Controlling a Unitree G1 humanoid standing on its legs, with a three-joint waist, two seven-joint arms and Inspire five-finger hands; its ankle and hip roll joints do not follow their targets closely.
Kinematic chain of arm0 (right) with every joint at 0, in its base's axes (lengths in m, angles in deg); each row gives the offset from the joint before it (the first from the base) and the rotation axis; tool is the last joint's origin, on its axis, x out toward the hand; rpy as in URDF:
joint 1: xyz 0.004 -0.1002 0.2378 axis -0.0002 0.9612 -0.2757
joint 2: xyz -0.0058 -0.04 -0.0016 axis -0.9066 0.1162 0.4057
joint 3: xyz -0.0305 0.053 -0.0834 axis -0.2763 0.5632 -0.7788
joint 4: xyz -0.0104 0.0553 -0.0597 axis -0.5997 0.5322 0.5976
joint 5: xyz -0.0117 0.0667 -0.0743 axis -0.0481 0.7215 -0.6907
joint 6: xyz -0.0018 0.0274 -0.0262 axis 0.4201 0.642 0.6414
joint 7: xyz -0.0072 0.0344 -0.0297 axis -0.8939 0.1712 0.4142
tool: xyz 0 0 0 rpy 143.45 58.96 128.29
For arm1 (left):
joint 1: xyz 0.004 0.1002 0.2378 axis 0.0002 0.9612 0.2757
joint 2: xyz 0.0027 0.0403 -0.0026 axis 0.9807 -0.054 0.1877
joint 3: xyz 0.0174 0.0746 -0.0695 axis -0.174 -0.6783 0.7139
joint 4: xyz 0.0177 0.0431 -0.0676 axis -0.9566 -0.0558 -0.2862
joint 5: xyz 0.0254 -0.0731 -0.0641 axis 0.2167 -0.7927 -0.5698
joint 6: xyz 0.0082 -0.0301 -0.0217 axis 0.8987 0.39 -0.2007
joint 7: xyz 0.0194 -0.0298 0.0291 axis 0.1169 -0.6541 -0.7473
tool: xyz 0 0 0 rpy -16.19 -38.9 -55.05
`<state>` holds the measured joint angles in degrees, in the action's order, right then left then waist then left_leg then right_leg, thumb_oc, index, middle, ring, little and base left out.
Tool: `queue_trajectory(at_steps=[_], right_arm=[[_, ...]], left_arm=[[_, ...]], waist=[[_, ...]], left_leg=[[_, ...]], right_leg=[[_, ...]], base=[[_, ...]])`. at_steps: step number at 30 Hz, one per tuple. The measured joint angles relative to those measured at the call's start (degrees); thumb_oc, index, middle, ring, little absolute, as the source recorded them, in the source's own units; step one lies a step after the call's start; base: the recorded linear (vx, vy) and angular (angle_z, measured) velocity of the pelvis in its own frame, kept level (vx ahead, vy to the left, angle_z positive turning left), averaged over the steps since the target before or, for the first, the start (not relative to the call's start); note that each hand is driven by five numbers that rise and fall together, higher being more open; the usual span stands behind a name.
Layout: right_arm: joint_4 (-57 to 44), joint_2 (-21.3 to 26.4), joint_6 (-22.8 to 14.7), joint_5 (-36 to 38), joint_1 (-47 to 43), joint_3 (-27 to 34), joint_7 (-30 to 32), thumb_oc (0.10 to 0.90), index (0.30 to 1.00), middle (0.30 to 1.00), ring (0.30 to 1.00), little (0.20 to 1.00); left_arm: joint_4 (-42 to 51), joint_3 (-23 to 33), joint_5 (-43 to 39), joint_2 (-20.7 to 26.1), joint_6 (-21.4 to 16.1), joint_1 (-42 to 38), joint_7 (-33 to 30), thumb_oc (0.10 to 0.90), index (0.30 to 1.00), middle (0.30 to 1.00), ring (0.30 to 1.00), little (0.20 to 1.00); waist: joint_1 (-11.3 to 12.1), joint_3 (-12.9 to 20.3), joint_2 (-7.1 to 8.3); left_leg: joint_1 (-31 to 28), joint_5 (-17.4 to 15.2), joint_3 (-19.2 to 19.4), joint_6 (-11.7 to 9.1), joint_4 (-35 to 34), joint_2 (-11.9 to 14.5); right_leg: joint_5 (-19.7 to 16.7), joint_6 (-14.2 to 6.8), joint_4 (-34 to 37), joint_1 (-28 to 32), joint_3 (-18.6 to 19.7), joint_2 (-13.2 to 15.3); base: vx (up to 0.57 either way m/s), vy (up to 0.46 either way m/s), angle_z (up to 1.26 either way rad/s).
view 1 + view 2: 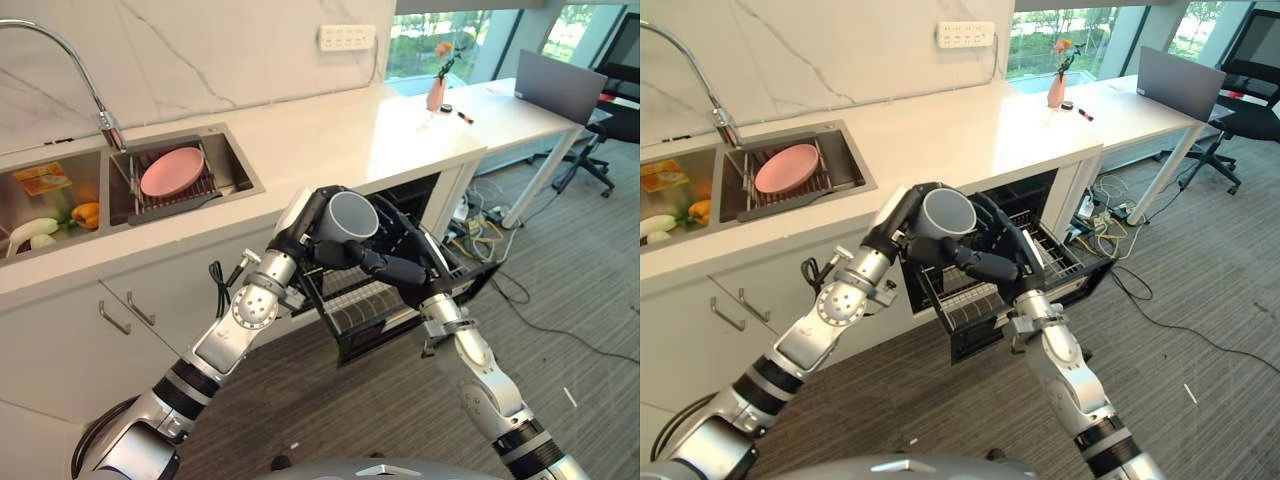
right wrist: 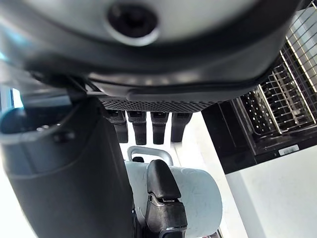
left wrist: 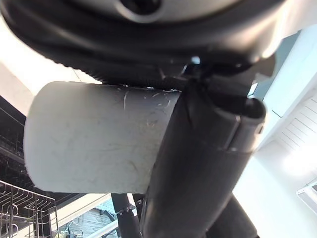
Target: Place the dishes in the dishwasher.
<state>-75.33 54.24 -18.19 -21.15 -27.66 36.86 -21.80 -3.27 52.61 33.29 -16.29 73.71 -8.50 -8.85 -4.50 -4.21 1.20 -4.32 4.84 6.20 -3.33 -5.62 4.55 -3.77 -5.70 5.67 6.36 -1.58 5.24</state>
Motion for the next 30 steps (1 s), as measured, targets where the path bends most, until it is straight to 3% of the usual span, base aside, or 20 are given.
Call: queue_trajectory(at_steps=[11,23,24,25,30], right_arm=[[2.00,4.80,1.88,0.03,-6.10,-0.37,-1.39,0.800,0.900,0.900,0.900,0.900],[10.93,3.23,3.30,0.23,-12.97,-3.61,-1.47,0.800,0.900,0.900,0.900,0.900],[11.84,3.24,3.32,0.35,-13.76,-4.26,-1.48,0.700,0.749,0.749,0.749,0.749],[12.93,3.34,3.51,0.45,-14.82,-4.91,-1.57,0.400,0.300,0.300,0.300,0.300],[13.14,3.15,3.59,0.48,-14.99,-4.98,-1.91,0.400,0.300,0.300,0.300,0.300]], left_arm=[[-1.31,-1.43,4.76,3.74,0.26,-6.37,2.81,0.400,0.300,0.300,0.300,0.300],[-7.27,-3.36,6.53,5.22,1.86,-10.28,4.59,0.400,0.300,0.300,0.300,0.300],[-7.63,-3.61,6.54,5.52,2.23,-10.43,4.63,0.400,0.300,0.300,0.300,0.300],[-8.33,-3.69,6.55,5.60,2.37,-10.52,4.70,0.400,0.300,0.300,0.300,0.300],[-8.41,-3.75,6.84,5.72,2.60,-10.80,4.70,0.400,0.300,0.300,0.300,0.300]], waist=[[-0.01,-0.33,0.38],[-0.04,-0.28,0.38],[-0.11,-0.28,0.39],[-0.13,-0.27,0.40],[0.12,-0.23,0.47]], left_leg=[[-0.70,0.02,0.07,0.03,0.01,-0.06],[-0.92,0.05,0.41,0.06,0.26,-0.10],[-0.94,0.05,0.45,0.06,0.26,-0.09],[-1.00,0.05,0.49,0.06,0.26,-0.08],[-1.04,0.05,0.49,0.06,0.21,-0.13]], right_leg=[[-0.19,0.23,-0.01,0.61,0.02,0.04],[-0.22,0.27,-0.02,0.66,0.19,0.08],[-0.22,0.27,-0.02,0.66,0.21,0.08],[-0.22,0.27,-0.02,0.70,0.22,0.08],[-0.22,0.27,-0.02,0.74,0.22,0.13]], base=[[0.00,0.000,0.00],[0.00,0.009,-0.01],[0.00,0.000,0.00],[0.00,0.000,0.00],[0.00,0.000,0.00]])
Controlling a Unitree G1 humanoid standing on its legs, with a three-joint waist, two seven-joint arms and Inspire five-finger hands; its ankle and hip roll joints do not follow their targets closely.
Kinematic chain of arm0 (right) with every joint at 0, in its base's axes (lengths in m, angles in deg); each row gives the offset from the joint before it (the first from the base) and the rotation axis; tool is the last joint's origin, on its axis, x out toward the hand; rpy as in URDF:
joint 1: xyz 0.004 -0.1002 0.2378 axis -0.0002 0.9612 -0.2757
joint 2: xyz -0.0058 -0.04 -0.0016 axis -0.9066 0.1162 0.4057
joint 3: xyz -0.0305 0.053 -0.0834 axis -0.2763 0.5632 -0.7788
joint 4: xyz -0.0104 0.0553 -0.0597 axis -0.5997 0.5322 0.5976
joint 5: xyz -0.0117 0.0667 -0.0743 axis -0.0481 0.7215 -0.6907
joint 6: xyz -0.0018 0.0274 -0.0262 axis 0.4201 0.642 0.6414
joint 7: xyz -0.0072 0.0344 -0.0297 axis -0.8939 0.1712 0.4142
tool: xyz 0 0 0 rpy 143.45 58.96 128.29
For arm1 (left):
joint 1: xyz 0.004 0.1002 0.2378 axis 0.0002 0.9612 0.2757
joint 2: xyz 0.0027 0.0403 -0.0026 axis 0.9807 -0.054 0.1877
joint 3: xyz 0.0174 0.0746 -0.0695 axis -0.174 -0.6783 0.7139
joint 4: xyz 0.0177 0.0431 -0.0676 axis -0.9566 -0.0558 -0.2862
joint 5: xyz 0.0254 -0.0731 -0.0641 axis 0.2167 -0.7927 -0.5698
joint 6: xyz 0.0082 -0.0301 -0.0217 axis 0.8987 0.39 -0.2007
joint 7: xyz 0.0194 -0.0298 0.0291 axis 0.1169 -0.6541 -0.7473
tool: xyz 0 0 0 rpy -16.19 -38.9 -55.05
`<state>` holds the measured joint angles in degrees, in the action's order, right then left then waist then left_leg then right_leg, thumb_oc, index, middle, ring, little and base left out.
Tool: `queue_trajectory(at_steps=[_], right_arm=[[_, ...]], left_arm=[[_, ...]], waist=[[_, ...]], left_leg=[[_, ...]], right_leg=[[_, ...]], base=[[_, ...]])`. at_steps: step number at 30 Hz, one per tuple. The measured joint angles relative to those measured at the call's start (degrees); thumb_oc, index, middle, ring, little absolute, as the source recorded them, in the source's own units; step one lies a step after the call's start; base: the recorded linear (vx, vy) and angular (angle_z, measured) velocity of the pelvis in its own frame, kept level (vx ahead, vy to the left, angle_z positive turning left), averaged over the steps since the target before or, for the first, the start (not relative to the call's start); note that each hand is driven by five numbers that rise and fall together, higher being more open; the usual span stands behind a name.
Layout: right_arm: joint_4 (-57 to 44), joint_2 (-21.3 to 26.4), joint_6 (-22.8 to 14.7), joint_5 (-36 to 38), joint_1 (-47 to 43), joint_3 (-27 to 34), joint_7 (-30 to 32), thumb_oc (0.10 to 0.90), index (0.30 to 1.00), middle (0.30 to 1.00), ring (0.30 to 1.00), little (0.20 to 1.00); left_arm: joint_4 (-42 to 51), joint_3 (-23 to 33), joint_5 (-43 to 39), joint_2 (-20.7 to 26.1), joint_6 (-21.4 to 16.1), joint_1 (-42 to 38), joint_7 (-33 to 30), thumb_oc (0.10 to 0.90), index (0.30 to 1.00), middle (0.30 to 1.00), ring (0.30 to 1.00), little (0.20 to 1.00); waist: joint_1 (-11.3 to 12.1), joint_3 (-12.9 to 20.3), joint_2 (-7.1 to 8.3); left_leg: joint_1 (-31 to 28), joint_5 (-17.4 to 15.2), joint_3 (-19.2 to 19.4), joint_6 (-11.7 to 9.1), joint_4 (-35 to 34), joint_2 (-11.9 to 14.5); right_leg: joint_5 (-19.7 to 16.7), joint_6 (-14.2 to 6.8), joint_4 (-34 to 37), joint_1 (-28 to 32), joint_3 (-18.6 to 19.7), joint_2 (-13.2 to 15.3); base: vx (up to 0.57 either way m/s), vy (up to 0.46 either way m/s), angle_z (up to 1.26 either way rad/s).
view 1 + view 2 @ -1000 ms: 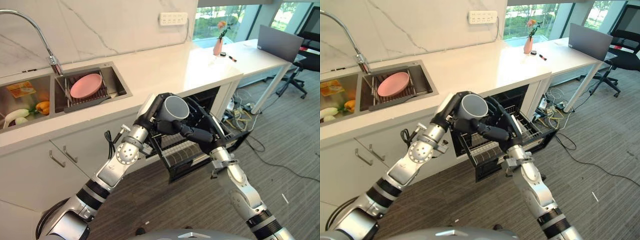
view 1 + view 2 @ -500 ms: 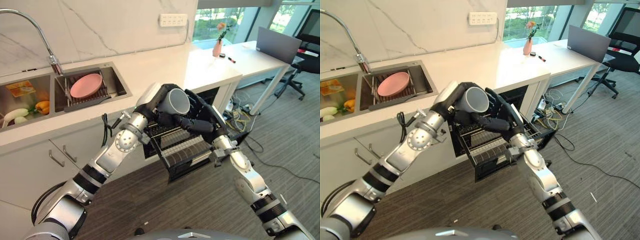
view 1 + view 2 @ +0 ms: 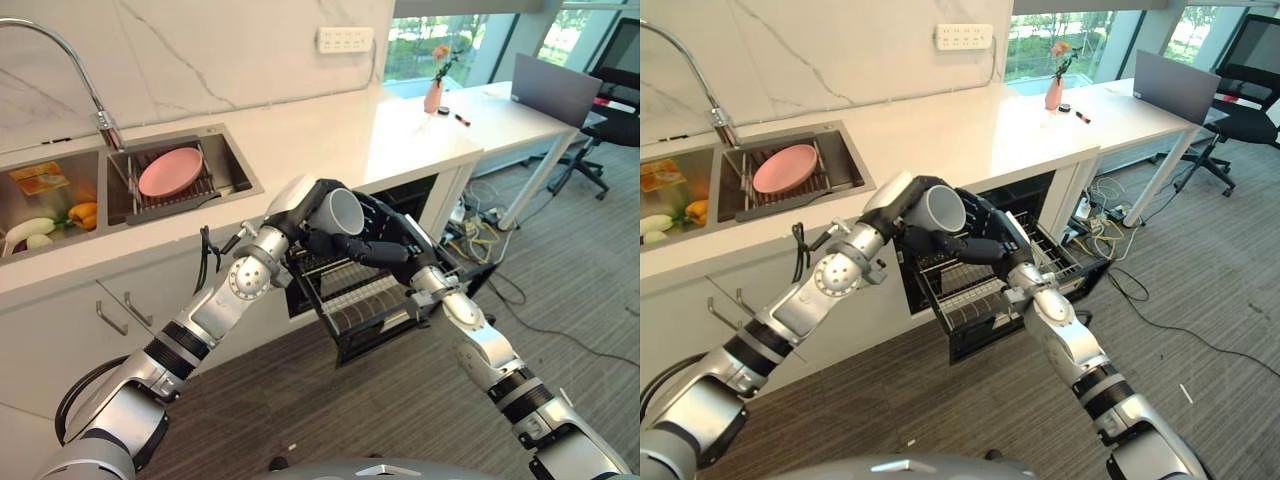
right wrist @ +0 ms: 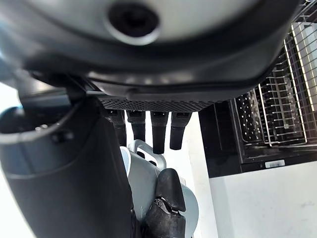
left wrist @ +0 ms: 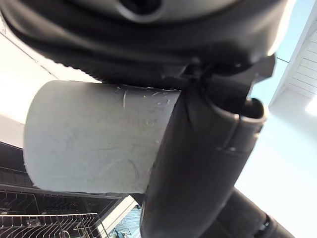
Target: Place the dishes in the dishwasher.
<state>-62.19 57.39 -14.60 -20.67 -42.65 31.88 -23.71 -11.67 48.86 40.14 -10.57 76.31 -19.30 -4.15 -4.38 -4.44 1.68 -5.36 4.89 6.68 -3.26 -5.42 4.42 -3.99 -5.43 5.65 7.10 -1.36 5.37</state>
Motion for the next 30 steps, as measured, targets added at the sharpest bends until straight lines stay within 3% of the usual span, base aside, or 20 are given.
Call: queue_trajectory(at_steps=[8,9,10,11,30], right_arm=[[0.63,-0.80,0.00,-0.75,0.01,0.10,0.86,0.400,0.300,0.300,0.300,0.300],[0.63,-1.30,0.00,-0.78,0.02,0.09,1.22,0.400,0.300,0.300,0.300,0.300],[0.63,-1.41,0.00,-0.90,0.03,0.09,1.39,0.400,0.300,0.300,0.300,0.300],[0.62,-1.39,0.00,-1.12,0.02,0.10,1.46,0.400,0.300,0.300,0.300,0.300],[-1.45,-3.97,-0.52,-0.39,3.22,1.57,5.36,0.400,0.300,0.300,0.300,0.300]], left_arm=[[0.00,-0.21,1.86,0.23,0.00,-0.05,-0.01,0.400,0.300,0.300,0.300,0.300],[0.00,-0.20,1.87,0.52,0.00,-0.08,-0.01,0.529,0.493,0.493,0.493,0.493],[0.00,-0.19,1.91,0.57,0.00,-0.10,-0.01,0.693,0.740,0.740,0.740,0.740],[0.00,-0.19,1.93,0.57,0.00,-0.11,-0.01,0.800,0.900,0.900,0.900,0.900],[2.21,0.14,3.04,0.42,-0.13,1.33,-0.68,0.800,0.900,0.900,0.900,0.900]], waist=[[-0.16,0.01,-0.02],[-0.24,0.01,-0.02],[-0.23,0.01,-0.02],[-0.23,0.01,-0.02],[0.87,0.03,-0.07]], left_leg=[[-0.04,0.00,0.03,0.00,-0.18,0.00],[-0.05,0.00,0.05,0.00,-0.18,0.00],[-0.05,0.00,0.05,0.00,-0.18,0.00],[-0.05,0.00,0.06,0.00,-0.18,-0.01],[0.30,0.11,-1.11,0.16,-0.23,-0.46]], right_leg=[[0.00,0.00,0.00,0.04,0.01,0.01],[0.00,0.00,0.00,0.04,0.01,0.02],[0.00,0.00,0.00,0.04,0.01,0.02],[0.00,0.00,0.00,0.04,0.01,0.03],[0.02,-0.02,0.02,0.38,-1.48,0.49]], base=[[0.00,0.000,0.00],[0.00,0.000,0.00],[0.00,0.000,0.00],[0.00,0.000,0.00],[0.00,-0.001,0.03]])
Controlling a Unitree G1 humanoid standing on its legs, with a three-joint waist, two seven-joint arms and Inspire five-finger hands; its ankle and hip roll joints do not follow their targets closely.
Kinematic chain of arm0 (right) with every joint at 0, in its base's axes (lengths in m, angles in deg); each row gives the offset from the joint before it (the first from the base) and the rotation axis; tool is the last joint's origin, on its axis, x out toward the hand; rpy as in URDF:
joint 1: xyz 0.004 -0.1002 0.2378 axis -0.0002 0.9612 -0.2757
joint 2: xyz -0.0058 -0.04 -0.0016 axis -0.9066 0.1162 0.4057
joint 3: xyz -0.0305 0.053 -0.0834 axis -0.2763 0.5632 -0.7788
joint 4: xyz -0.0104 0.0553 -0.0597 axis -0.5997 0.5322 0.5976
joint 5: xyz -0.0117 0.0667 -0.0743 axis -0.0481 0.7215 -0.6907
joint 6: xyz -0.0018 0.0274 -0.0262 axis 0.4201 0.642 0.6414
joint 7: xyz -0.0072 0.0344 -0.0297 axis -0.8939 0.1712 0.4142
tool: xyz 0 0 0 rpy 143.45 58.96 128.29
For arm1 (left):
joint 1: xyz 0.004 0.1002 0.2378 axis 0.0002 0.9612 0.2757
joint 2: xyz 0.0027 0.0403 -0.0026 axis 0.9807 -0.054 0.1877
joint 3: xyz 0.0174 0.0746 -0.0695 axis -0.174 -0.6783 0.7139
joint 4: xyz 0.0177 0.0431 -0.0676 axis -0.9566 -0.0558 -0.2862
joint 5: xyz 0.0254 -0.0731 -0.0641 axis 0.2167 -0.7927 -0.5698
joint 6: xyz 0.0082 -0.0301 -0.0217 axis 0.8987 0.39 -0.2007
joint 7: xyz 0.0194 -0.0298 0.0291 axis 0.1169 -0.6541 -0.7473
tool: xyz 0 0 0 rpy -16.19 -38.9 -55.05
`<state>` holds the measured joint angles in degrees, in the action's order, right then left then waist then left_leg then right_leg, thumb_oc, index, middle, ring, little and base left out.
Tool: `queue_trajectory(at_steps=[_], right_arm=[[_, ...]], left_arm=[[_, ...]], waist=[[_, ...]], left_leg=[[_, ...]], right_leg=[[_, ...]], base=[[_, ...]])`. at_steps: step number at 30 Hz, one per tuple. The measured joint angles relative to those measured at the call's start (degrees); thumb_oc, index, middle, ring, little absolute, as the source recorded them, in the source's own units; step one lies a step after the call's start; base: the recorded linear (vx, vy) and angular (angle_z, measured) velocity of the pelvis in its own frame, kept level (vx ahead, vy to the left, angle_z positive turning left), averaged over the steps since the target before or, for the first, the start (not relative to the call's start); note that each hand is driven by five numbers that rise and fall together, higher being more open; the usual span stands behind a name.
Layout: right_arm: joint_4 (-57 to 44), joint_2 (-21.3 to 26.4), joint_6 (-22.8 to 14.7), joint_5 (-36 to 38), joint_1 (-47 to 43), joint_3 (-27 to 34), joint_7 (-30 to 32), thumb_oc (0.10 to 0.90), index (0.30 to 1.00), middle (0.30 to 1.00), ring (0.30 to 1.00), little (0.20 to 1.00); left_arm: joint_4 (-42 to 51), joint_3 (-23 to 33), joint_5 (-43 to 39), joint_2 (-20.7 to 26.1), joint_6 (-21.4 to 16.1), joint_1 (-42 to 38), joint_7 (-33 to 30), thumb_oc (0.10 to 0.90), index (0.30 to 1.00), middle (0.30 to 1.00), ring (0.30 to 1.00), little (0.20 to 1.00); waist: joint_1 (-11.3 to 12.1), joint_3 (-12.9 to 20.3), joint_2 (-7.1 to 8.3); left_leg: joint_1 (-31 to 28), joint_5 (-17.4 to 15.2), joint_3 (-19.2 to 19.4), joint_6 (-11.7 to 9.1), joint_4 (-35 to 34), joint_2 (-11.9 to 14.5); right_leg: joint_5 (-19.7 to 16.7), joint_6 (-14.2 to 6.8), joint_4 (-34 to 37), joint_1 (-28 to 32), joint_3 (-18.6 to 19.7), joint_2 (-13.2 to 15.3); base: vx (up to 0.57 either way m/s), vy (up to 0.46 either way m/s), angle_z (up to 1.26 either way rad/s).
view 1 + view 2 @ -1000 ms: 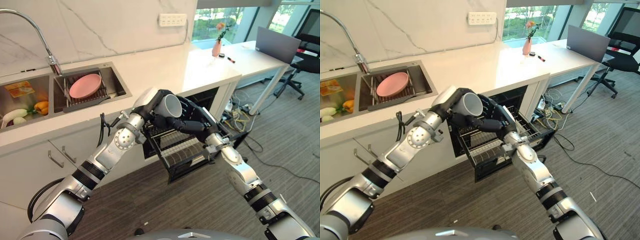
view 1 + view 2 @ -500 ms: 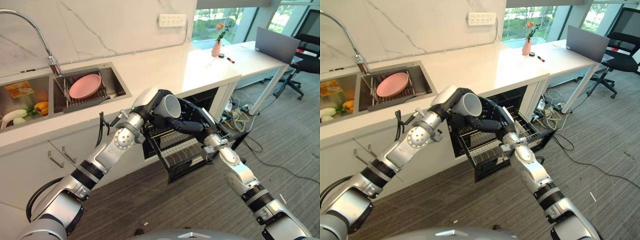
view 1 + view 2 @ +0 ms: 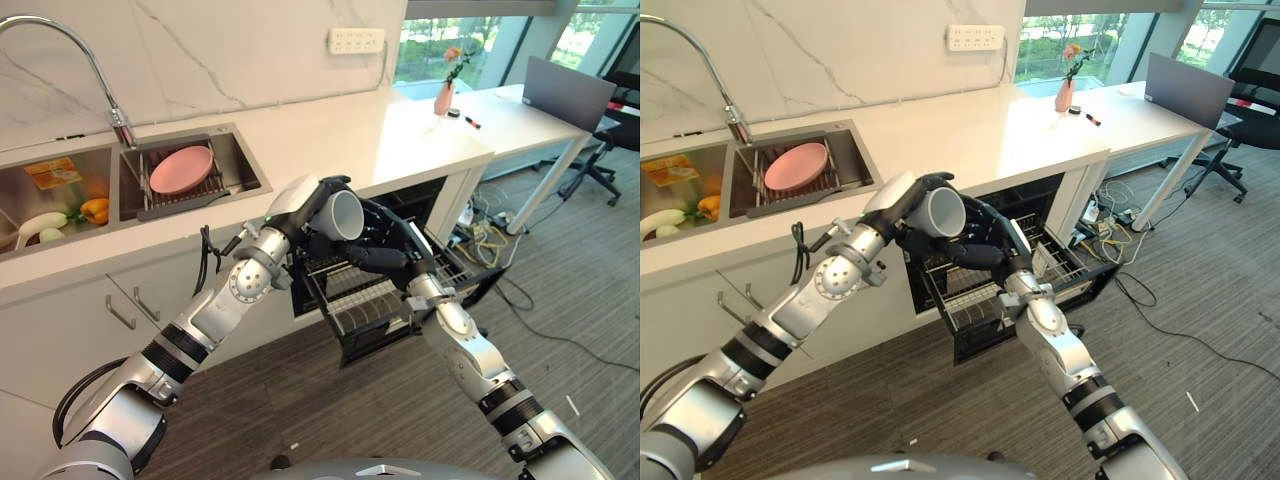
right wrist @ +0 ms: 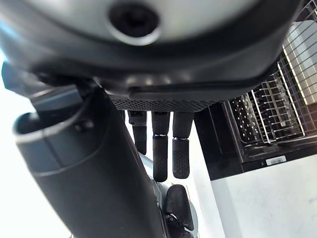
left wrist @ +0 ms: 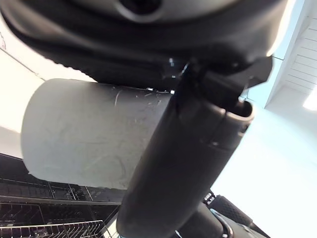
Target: Place the dishes in the dishwasher.
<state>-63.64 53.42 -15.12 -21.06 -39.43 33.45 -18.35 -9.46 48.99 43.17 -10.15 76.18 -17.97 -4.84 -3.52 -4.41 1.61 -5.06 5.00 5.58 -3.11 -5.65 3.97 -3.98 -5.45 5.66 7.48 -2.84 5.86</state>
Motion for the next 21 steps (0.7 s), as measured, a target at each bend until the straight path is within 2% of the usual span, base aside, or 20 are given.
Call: queue_trajectory(at_steps=[5,6,7,10,13,14,15,18,19,20,21], right_arm=[[-0.02,-0.21,0.00,0.11,0.29,0.19,0.34,0.400,0.300,0.300,0.300,0.300],[-0.03,-0.42,-0.01,0.28,0.42,0.44,0.49,0.400,0.300,0.300,0.300,0.300],[-0.02,-0.87,0.00,1.84,0.74,0.79,1.39,0.400,0.300,0.300,0.300,0.300],[1.07,-3.67,0.00,5.07,0.82,4.97,6.48,0.400,0.300,0.300,0.300,0.300],[1.68,-4.23,-0.28,7.19,0.84,6.81,7.38,0.400,0.300,0.300,0.300,0.300],[1.68,-4.18,-0.35,7.21,0.84,6.86,7.37,0.488,0.432,0.432,0.432,0.432],[1.69,-4.20,-0.36,7.22,0.84,7.07,7.43,0.800,0.900,0.900,0.900,0.900],[1.69,-4.28,-0.68,8.33,0.84,7.60,7.85,0.800,0.900,0.900,0.900,0.900],[1.69,-4.22,-0.85,9.02,0.84,7.58,7.89,0.574,0.561,0.561,0.561,0.561],[1.68,-4.16,-0.85,9.02,0.84,7.54,7.91,0.566,0.549,0.549,0.549,0.549],[1.68,-4.16,-0.85,9.02,0.84,7.52,7.91,0.577,0.566,0.566,0.566,0.566]], left_arm=[[0.53,0.19,-0.08,-0.14,-0.12,1.05,-1.11,0.800,0.900,0.900,0.900,0.900],[0.72,0.46,-0.12,-0.37,-0.32,1.51,-1.83,0.425,0.338,0.338,0.338,0.338],[0.93,1.06,-0.45,-1.09,-0.51,1.88,-2.64,0.400,0.300,0.300,0.300,0.300],[5.26,0.29,-1.15,-1.63,-3.37,2.29,-3.17,0.400,0.300,0.300,0.300,0.300],[9.51,-0.76,0.22,-2.44,-6.39,1.74,-3.34,0.400,0.300,0.300,0.300,0.300],[9.61,-0.61,0.42,-3.02,-6.93,1.72,-3.29,0.400,0.300,0.300,0.300,0.300],[9.64,-0.67,0.43,-3.55,-7.57,1.72,-3.28,0.400,0.300,0.300,0.300,0.300],[10.29,-1.26,1.08,-4.42,-8.09,1.72,-3.30,0.400,0.300,0.300,0.300,0.300],[10.29,-1.40,1.28,-4.60,-8.35,1.72,-3.43,0.400,0.300,0.300,0.300,0.300],[10.29,-1.42,1.47,-4.59,-8.35,1.72,-3.44,0.400,0.300,0.300,0.300,0.300],[10.29,-1.43,1.65,-4.60,-8.40,1.71,-3.44,0.400,0.300,0.300,0.300,0.300]], waist=[[0.25,-0.01,-0.01],[0.28,-0.01,-0.01],[0.27,-0.01,0.00],[0.88,-0.04,-0.03],[0.97,-0.03,-0.16],[0.78,0.02,-0.27],[0.69,0.09,-0.40],[0.64,0.14,-0.79],[0.47,0.39,-1.27],[0.43,0.47,-1.44],[0.43,0.55,-1.57]], left_leg=[[-0.06,0.01,-0.13,0.02,0.00,-0.02],[-0.09,0.01,-0.15,0.02,0.00,-0.02],[-0.08,0.01,-0.18,0.02,0.00,-0.02],[-0.02,0.03,-0.28,0.05,0.00,-0.10],[-0.10,0.03,-0.28,0.07,0.00,-0.19],[-0.11,0.04,-0.28,0.07,0.00,-0.17],[-0.14,0.04,-0.28,0.08,0.00,-0.17],[-0.19,0.03,-0.28,0.07,0.00,-0.16],[-0.18,-0.19,-0.28,-0.24,0.00,-0.15],[-0.18,-0.19,-0.28,-0.24,0.00,-0.15],[-0.18,-0.20,-0.28,-0.26,0.00,-0.15]], right_leg=[[0.00,0.00,0.00,0.18,-0.15,0.03],[0.01,-0.01,0.01,0.22,-0.19,0.04],[0.01,-0.01,0.01,0.22,-0.21,0.03],[0.02,-0.02,0.00,0.22,-0.32,0.11],[0.03,-0.02,0.00,0.30,-0.31,0.17],[0.02,-0.02,0.00,0.31,-0.31,0.15],[0.02,-0.02,0.00,0.34,-0.31,0.15],[0.02,-0.02,0.00,0.38,-0.31,0.14],[0.02,-0.02,0.00,0.38,-0.31,0.14],[0.02,-0.02,0.00,0.38,-0.31,0.14],[0.02,-0.02,0.00,0.38,-0.32,0.14]], base=[[0.00,0.000,0.00],[0.00,0.000,0.00],[0.00,0.000,0.00],[0.00,0.000,0.00],[0.00,0.000,0.00],[0.00,0.000,0.00],[0.00,0.000,0.00],[0.00,0.000,0.00],[0.00,0.000,0.00],[0.00,0.000,0.00],[0.00,0.000,0.00]])
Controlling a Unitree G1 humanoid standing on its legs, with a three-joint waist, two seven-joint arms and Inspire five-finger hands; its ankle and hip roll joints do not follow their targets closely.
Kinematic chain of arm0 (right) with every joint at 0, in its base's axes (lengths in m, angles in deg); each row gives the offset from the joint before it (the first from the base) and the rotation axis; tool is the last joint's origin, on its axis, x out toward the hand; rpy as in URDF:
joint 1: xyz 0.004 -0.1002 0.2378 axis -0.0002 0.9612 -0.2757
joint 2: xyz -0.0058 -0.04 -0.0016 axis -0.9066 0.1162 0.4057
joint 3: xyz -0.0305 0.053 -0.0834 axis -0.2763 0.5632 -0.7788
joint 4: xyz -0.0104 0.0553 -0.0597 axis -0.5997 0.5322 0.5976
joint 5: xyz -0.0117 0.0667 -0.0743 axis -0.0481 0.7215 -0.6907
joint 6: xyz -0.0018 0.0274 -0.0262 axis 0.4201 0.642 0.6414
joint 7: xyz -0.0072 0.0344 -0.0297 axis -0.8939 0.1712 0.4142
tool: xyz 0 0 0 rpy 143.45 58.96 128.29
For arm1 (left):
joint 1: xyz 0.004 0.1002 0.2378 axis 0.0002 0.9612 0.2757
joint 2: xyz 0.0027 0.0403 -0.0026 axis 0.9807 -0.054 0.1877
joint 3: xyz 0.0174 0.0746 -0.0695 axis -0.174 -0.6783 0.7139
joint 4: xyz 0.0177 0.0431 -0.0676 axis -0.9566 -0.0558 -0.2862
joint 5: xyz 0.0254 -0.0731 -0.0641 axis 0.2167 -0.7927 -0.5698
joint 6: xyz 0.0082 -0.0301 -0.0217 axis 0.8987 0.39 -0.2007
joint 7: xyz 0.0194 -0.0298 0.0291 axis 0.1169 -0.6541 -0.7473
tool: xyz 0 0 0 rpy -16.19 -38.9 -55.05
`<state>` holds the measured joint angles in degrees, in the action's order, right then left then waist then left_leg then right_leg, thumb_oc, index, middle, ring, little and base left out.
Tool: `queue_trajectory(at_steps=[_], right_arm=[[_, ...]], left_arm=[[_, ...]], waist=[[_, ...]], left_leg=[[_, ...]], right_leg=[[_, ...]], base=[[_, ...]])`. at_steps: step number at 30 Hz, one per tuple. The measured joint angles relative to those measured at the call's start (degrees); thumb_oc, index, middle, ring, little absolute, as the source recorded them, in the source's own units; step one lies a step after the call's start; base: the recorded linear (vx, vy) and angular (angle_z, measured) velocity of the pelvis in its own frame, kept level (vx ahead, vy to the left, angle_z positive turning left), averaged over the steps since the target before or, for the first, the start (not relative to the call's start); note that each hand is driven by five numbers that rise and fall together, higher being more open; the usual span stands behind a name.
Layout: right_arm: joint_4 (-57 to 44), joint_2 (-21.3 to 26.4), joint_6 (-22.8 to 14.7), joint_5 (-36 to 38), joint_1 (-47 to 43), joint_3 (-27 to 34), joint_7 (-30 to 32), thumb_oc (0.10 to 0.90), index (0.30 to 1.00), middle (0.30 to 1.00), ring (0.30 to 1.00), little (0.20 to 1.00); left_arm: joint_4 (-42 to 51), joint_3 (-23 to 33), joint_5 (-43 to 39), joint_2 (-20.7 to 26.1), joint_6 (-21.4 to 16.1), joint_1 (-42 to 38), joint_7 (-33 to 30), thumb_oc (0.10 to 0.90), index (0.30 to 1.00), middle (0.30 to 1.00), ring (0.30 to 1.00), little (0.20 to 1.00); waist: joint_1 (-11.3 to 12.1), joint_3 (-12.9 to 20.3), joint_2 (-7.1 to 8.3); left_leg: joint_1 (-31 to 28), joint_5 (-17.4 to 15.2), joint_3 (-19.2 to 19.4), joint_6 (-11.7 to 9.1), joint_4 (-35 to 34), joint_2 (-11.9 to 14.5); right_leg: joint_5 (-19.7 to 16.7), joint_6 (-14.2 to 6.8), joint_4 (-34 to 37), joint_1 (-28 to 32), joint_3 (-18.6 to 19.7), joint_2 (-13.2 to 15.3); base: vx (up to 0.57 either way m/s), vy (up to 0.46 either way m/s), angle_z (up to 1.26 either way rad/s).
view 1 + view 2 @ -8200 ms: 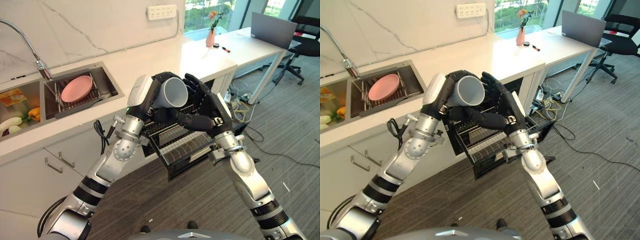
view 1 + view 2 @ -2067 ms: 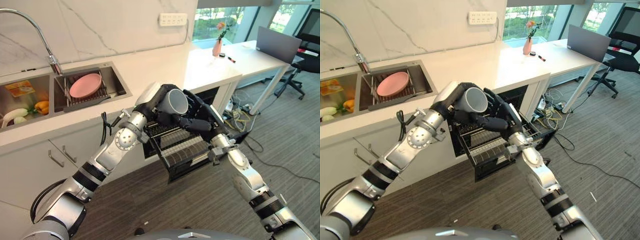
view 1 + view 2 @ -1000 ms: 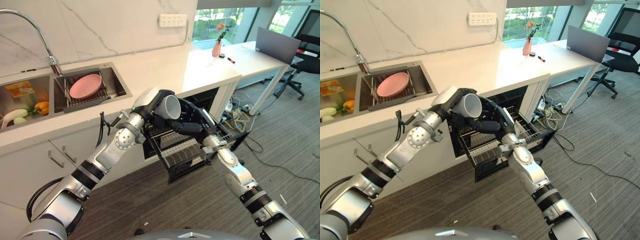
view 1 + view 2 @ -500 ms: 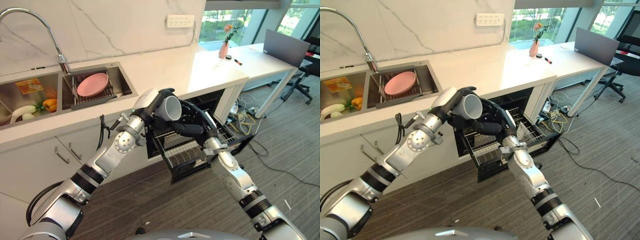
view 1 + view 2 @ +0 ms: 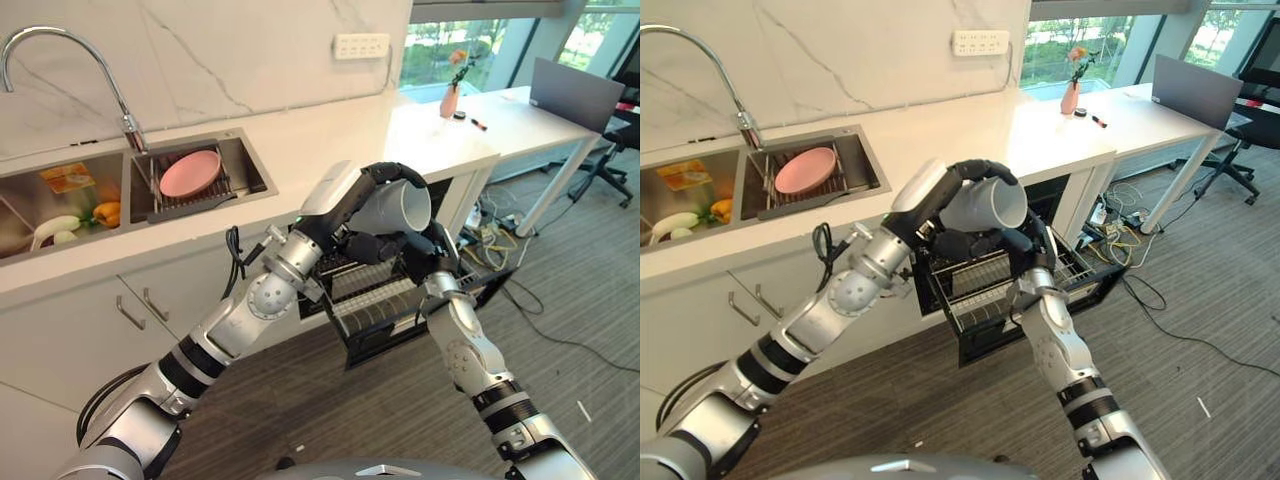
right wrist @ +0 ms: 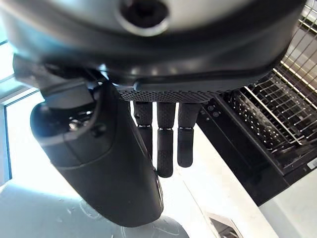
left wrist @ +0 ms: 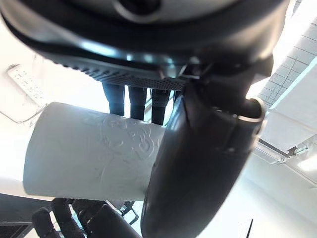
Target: Place the dishes in the dishwasher.
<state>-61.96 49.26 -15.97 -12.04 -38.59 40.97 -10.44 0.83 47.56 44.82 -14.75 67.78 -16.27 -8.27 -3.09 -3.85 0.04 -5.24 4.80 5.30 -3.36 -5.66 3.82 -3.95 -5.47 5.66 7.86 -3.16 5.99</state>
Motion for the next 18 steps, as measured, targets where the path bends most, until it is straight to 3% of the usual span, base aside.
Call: queue_trajectory(at_steps=[2,10,18], right_arm=[[0.00,-0.01,0.00,0.01,0.00,-0.01,0.00,0.800,0.900,0.900,0.900,0.900],[0.00,0.20,-0.01,-0.03,0.00,0.02,0.04,0.800,0.900,0.900,0.900,0.900],[-2.07,3.05,0.00,-2.31,0.36,0.05,-1.03,0.800,0.900,0.900,0.900,0.900]], left_arm=[[0.00,-0.06,0.60,-0.03,-0.20,0.00,-0.01,0.400,0.300,0.300,0.300,0.300],[0.00,0.02,0.84,0.02,-0.41,0.05,-0.20,0.400,0.300,0.300,0.300,0.300],[0.02,1.42,3.96,0.52,-3.16,1.49,-1.88,0.400,0.300,0.300,0.300,0.300]], waist=[[0.02,0.13,-0.23],[0.16,0.14,-0.25],[0.27,0.17,-0.56]], left_leg=[[0.00,0.05,-0.01,0.07,0.00,0.00],[0.05,0.26,-0.12,0.37,0.00,-0.01],[0.15,0.02,-0.29,0.02,0.00,-0.02]], right_leg=[[0.00,0.00,0.00,0.00,-0.02,-0.01],[0.00,0.00,0.00,0.04,-0.13,0.00],[0.01,0.00,0.00,0.04,-0.33,0.01]], base=[[0.00,0.000,0.00],[0.00,0.000,0.00],[0.00,0.000,0.00]])
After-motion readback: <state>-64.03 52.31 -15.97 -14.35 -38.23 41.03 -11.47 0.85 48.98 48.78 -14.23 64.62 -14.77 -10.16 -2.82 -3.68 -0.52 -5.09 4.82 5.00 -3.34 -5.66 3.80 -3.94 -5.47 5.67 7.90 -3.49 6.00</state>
